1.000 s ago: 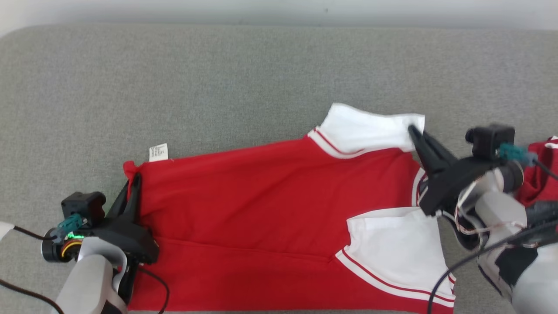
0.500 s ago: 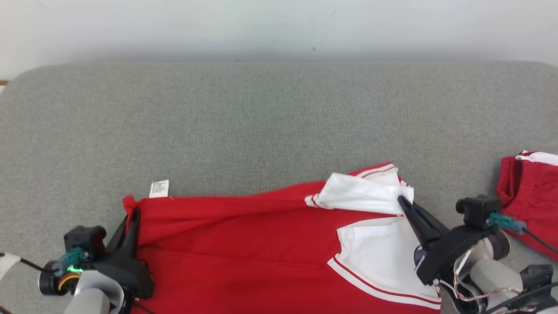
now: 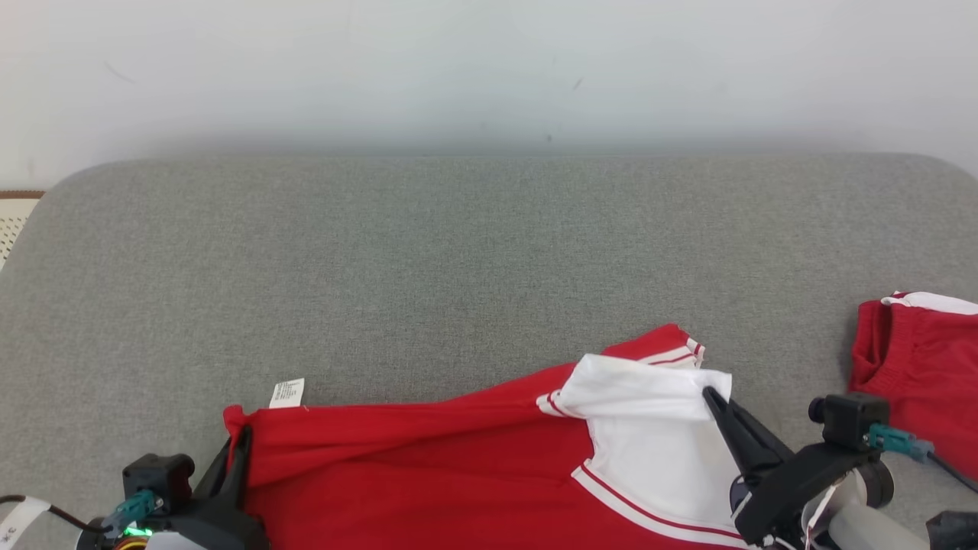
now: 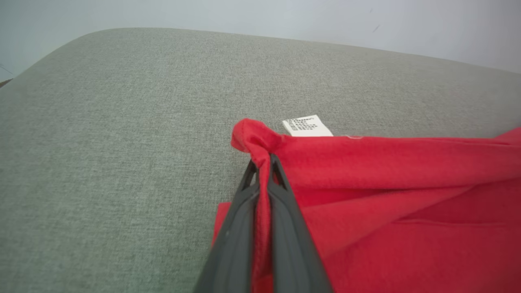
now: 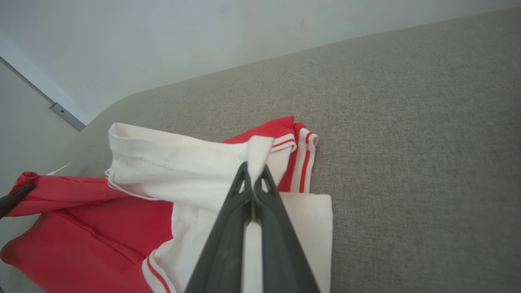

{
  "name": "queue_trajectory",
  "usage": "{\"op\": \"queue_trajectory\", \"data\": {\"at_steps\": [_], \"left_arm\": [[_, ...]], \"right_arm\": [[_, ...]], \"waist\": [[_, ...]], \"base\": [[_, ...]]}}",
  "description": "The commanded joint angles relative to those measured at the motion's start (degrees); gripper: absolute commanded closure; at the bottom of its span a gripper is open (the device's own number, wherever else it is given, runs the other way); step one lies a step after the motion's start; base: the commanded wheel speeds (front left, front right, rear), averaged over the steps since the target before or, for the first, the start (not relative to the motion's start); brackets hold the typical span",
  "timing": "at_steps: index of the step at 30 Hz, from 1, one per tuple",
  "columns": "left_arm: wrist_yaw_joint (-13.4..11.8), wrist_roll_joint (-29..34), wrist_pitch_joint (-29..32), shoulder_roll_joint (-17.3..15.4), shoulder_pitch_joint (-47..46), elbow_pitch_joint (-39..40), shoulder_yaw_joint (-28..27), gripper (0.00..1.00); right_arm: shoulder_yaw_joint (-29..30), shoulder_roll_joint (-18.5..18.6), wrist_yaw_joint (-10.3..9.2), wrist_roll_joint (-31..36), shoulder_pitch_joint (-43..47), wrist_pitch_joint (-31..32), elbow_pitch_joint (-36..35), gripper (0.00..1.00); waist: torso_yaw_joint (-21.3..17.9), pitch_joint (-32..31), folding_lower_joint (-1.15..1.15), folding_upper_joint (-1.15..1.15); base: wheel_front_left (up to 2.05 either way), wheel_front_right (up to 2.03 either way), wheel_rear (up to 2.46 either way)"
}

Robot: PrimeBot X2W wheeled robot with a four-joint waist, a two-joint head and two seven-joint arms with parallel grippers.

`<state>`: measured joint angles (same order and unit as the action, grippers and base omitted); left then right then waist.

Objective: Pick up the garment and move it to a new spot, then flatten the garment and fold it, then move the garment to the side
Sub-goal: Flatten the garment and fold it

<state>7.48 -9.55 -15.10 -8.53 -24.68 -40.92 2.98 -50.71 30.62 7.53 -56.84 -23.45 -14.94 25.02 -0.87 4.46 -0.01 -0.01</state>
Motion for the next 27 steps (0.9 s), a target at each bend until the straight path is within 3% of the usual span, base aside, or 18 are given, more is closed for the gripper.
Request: {"op": "queue_trajectory", "data": {"at_steps": [1,7,8,9,10,12,13,14,15,16,23,27], "left_arm": [[0.0,0.2,0.0,-0.1,1.3,0.0,-0.2,1.00],[0.0,0.6,0.0,0.3,3.2,-0.2,-0.8,1.00],[0.0,0.7,0.0,0.2,3.2,-0.1,-0.9,0.96],[0.0,0.7,0.0,0.2,3.4,0.0,-1.1,0.86],[0.0,0.7,0.0,0.3,3.8,0.0,-1.3,0.69],[0.0,1.1,0.0,0.5,4.3,-0.1,-1.5,0.55],[0.0,1.3,0.0,0.5,4.5,-0.1,-1.7,0.27],[-0.1,1.6,0.0,0.6,4.6,-0.1,-2.0,0.00],[-0.2,1.8,0.0,0.7,5.0,-0.1,-2.2,0.00],[-0.4,2.1,0.0,0.9,5.4,0.0,-2.4,0.00],[-3.5,3.2,0.0,2.3,10.4,4.5,-5.9,0.00],[-4.0,3.6,-0.1,2.8,11.8,5.9,-7.1,0.00]], "right_arm": [[0.3,0.1,-0.08,0.1,1.4,-0.3,-0.4,1.00],[0.8,0.8,-0.07,0.5,4.0,-0.3,-2.0,1.00],[0.7,0.7,-0.08,0.1,4.3,-0.3,-2.1,1.00],[0.3,0.7,-0.08,0.0,4.4,-0.2,-2.1,1.00],[0.1,0.8,-0.07,0.0,4.4,-0.2,-2.2,1.00],[-0.3,0.7,-0.07,-0.5,4.7,0.0,-2.3,1.00],[-0.6,0.7,-0.08,-1.0,5.1,0.5,-2.2,1.00],[-0.8,0.7,-0.07,-1.3,5.2,0.6,-2.1,0.87],[-0.7,0.7,-0.08,-1.8,5.3,0.6,-2.0,0.57],[-0.7,0.8,-0.07,-1.9,5.4,0.5,-1.8,0.00],[1.9,0.8,-0.07,-1.6,6.8,-0.2,-2.2,0.00],[3.0,0.0,-0.07,-0.7,7.1,-0.3,-2.1,0.00]], "waist": [[-0.2,-0.3,0.01,0.01],[-0.7,-1.1,0.01,0.01],[-0.8,-1.2,0.01,0.01],[-0.8,-1.2,0.01,0.01],[-0.8,-1.3,0.01,0.01],[-0.8,-1.5,0.01,0.01],[-0.8,-1.7,0.01,0.01],[-0.8,-1.9,0.01,0.01],[-0.7,-2.2,0.01,0.01],[-0.6,-2.5,0.01,0.01],[0.2,-4.8,0.01,0.01],[0.6,-5.6,0.01,0.01]], "base": [[0.00,0.00,0.00],[0.00,0.00,0.00],[0.00,0.00,0.00],[0.00,0.00,0.00],[0.00,0.00,0.00],[0.00,0.00,0.00],[0.00,0.00,0.00],[0.00,0.00,0.00],[0.00,0.00,0.00],[0.00,0.00,0.00],[0.00,0.00,0.00],[0.00,0.00,0.00]]}}
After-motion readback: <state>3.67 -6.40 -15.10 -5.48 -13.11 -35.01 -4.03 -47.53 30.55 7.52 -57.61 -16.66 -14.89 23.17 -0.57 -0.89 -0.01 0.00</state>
